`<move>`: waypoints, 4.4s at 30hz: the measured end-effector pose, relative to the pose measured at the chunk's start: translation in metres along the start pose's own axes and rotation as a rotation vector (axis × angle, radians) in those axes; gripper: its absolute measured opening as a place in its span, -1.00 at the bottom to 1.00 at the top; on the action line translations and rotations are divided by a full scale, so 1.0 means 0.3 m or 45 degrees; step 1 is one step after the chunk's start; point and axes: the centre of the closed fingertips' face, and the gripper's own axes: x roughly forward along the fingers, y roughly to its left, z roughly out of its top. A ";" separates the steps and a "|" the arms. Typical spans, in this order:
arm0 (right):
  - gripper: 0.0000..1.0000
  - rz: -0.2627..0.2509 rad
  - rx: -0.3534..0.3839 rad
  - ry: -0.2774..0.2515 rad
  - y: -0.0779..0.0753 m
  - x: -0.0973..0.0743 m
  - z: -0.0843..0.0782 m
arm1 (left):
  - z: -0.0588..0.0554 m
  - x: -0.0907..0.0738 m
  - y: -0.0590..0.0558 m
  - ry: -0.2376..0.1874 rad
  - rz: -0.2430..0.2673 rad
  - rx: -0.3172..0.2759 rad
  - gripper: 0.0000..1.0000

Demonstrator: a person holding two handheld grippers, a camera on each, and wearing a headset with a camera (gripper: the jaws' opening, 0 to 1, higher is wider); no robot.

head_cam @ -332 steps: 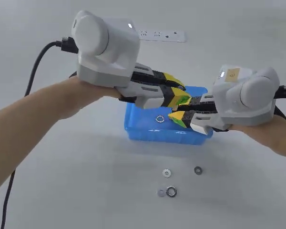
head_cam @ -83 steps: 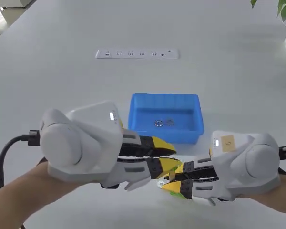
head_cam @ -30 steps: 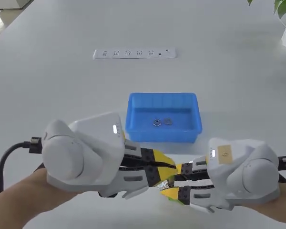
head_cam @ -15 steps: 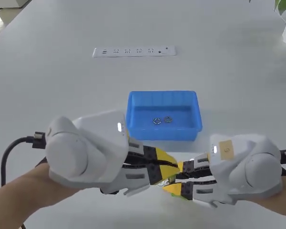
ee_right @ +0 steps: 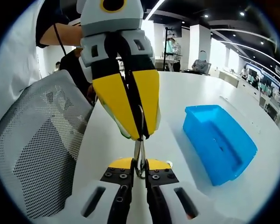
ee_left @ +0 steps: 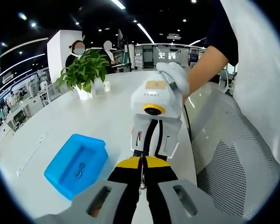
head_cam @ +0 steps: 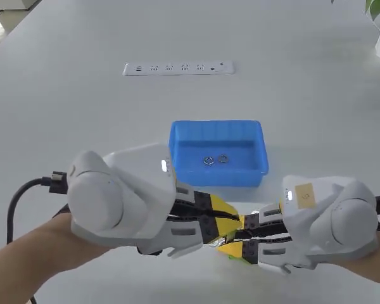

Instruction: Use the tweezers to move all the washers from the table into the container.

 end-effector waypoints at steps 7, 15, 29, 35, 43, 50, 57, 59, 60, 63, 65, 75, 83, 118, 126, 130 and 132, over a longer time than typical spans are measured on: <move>-0.76 0.048 -0.038 0.027 -0.002 -0.003 -0.001 | 0.001 0.001 -0.004 0.008 -0.007 0.017 -0.90; -0.76 0.128 -0.044 0.069 -0.002 -0.006 -0.019 | 0.000 0.000 -0.001 0.016 -0.008 0.015 -0.90; -0.78 0.267 -0.067 0.039 0.003 -0.010 -0.020 | 0.002 0.005 0.000 0.013 -0.016 0.017 -0.90; -0.77 0.303 -0.065 0.005 0.011 -0.009 -0.012 | -0.004 0.003 0.006 0.010 -0.017 0.008 -0.90; -0.81 0.333 -0.094 -0.001 0.014 -0.007 -0.004 | -0.004 0.004 0.007 0.012 -0.020 0.005 -0.90; -0.83 0.323 -0.107 -0.011 0.014 -0.005 -0.003 | -0.004 0.004 0.015 0.023 -0.001 0.010 -0.89; -0.84 0.306 -0.096 -0.015 0.012 -0.003 0.000 | -0.006 0.000 0.028 0.023 0.025 -0.022 -0.87; -0.84 0.309 -0.096 -0.015 0.013 -0.003 0.000 | -0.006 0.000 0.027 0.022 0.023 -0.034 -0.87; -0.84 0.311 -0.096 -0.016 0.014 -0.002 0.000 | -0.006 -0.001 0.026 0.022 0.022 -0.037 -0.86; -0.84 0.313 -0.098 -0.017 0.017 -0.002 0.001 | -0.004 -0.003 0.027 0.016 0.020 -0.053 -0.78; -0.84 0.312 -0.094 -0.018 0.017 0.000 0.002 | -0.004 -0.004 0.023 0.016 0.011 -0.061 -0.75; -0.83 0.299 -0.100 -0.008 0.014 -0.002 0.002 | -0.022 -0.025 0.013 0.050 0.020 -0.015 -0.69; -0.83 0.257 -0.084 -0.012 -0.009 -0.039 0.029 | -0.048 -0.077 0.030 0.066 0.082 -0.042 -0.64; -0.83 0.172 -0.115 -0.151 -0.167 -0.180 0.318 | -0.164 -0.329 0.113 0.017 0.362 -0.214 -0.48; -0.82 0.111 -0.151 -0.177 -0.266 -0.186 0.357 | -0.159 -0.317 0.122 -0.013 0.374 -0.244 -0.46; -0.82 0.078 -0.155 -0.176 -0.333 -0.176 0.356 | -0.163 -0.300 0.126 -0.011 0.365 -0.254 -0.44; -0.82 0.060 -0.150 -0.172 -0.375 -0.162 0.350 | -0.166 -0.293 0.129 -0.011 0.363 -0.259 -0.44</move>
